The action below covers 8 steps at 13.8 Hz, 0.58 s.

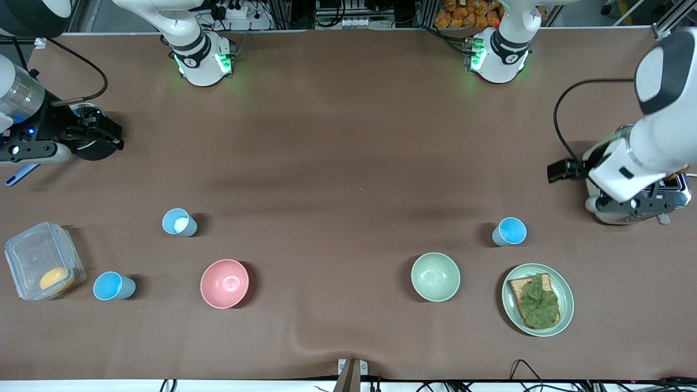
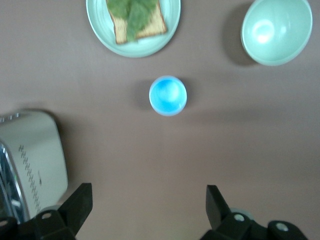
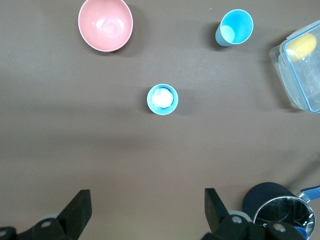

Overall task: Stack blue cups with both arms
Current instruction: 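Move the right gripper toward the tissue cup while the left gripper approaches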

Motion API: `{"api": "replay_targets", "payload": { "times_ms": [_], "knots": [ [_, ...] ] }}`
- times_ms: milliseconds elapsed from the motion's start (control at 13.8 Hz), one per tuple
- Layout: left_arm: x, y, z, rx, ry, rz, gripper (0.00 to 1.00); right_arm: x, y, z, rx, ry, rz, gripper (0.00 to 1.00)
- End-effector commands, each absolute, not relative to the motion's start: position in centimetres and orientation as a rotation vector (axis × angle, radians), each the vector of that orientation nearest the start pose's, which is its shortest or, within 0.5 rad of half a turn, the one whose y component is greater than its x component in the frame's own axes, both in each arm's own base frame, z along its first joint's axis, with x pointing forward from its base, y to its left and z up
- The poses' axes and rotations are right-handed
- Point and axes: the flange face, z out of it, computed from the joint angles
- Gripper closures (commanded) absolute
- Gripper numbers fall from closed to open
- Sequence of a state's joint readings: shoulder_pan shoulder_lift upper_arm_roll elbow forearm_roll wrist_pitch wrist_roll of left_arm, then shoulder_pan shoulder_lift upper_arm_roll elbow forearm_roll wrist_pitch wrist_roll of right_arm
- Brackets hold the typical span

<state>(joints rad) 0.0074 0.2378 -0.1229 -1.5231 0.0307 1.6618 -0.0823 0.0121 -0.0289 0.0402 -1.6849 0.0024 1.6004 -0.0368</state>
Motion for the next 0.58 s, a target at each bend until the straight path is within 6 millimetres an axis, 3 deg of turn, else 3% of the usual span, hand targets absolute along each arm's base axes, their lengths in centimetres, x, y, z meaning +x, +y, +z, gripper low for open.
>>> {"api": "replay_targets", "payload": {
  "times_ms": [0,144,217,361,506],
  "knots": [
    [64.4,-4.2,50.6,-3.123,-0.006,0.038,0.0,56.9,3.6,56.6,-3.138,-0.167,0.128,0.0],
    [66.1,-1.6,49.3,-3.135,-0.069,-0.061,0.0,58.0,4.4,55.9,-3.14,-0.206,0.137,0.0],
    [66.7,-1.6,48.5,-3.138,-0.069,-0.092,0.0,58.3,4.7,55.0,-3.14,-0.214,0.159,0.0],
    [67.3,-2.8,46.3,-3.14,-0.039,-0.062,0.0,59.5,5.8,52.0,-3.138,-0.224,0.202,0.0],
    [67.9,-5.3,43.8,-3.14,0.019,-0.039,0.0,60.7,7.0,49.6,-3.14,-0.253,0.173,0.0]
  ]
}}
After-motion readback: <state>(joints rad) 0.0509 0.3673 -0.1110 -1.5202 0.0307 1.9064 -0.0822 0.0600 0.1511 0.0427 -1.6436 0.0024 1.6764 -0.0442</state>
